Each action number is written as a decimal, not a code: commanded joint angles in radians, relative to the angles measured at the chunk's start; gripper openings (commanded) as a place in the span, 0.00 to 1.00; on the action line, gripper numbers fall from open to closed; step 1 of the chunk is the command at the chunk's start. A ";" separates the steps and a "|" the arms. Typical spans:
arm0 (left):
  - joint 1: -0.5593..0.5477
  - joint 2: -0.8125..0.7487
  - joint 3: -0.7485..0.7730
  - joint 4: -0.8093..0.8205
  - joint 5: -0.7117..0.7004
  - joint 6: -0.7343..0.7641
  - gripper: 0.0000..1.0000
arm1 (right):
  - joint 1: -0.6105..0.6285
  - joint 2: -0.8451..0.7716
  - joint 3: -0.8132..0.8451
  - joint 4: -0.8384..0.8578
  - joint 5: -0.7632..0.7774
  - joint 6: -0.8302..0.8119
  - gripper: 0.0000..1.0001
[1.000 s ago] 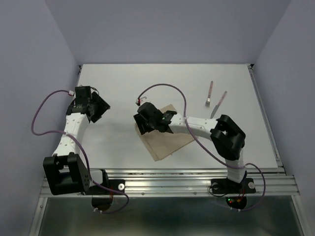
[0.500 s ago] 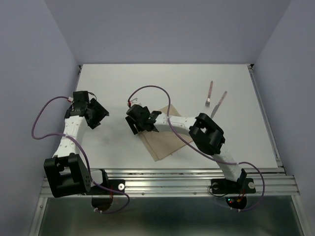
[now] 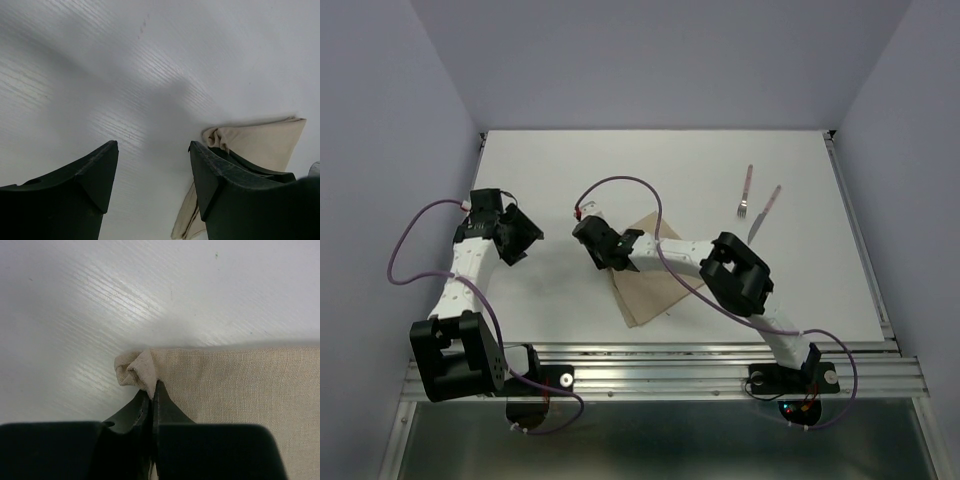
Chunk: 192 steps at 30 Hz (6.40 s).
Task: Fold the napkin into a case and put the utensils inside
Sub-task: Fold the lower triangle-folded napkin at the center of the board.
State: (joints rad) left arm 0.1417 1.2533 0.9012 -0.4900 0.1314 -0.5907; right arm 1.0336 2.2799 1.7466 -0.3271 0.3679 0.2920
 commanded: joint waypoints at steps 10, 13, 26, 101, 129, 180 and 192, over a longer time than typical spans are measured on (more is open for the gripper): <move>-0.019 -0.017 -0.126 0.102 0.149 0.012 0.80 | -0.153 -0.135 -0.139 0.135 -0.613 0.140 0.01; -0.048 -0.008 -0.139 0.125 0.163 -0.003 0.84 | -0.197 -0.152 -0.176 0.175 -0.766 0.194 0.01; -0.214 0.040 -0.185 0.298 0.278 -0.093 0.99 | -0.254 -0.134 -0.303 0.463 -1.173 0.458 0.01; -0.361 0.172 -0.248 0.465 0.192 -0.518 0.66 | -0.236 -0.128 -0.320 0.372 -1.017 0.365 0.01; -0.396 0.189 -0.199 0.364 0.172 -0.526 0.00 | -0.227 -0.226 -0.318 0.250 -0.882 0.266 0.50; -0.396 0.155 -0.142 0.263 0.108 -0.567 0.00 | 0.207 -0.473 -0.694 0.128 0.059 0.029 0.01; -0.376 0.117 -0.076 0.116 0.014 -0.543 0.00 | 0.184 -0.563 -0.685 0.187 -0.255 0.038 0.01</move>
State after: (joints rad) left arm -0.2466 1.4220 0.7650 -0.2928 0.2176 -1.1488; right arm 1.2308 1.7817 1.0492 -0.2008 0.2867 0.3111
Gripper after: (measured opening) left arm 0.033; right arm 0.041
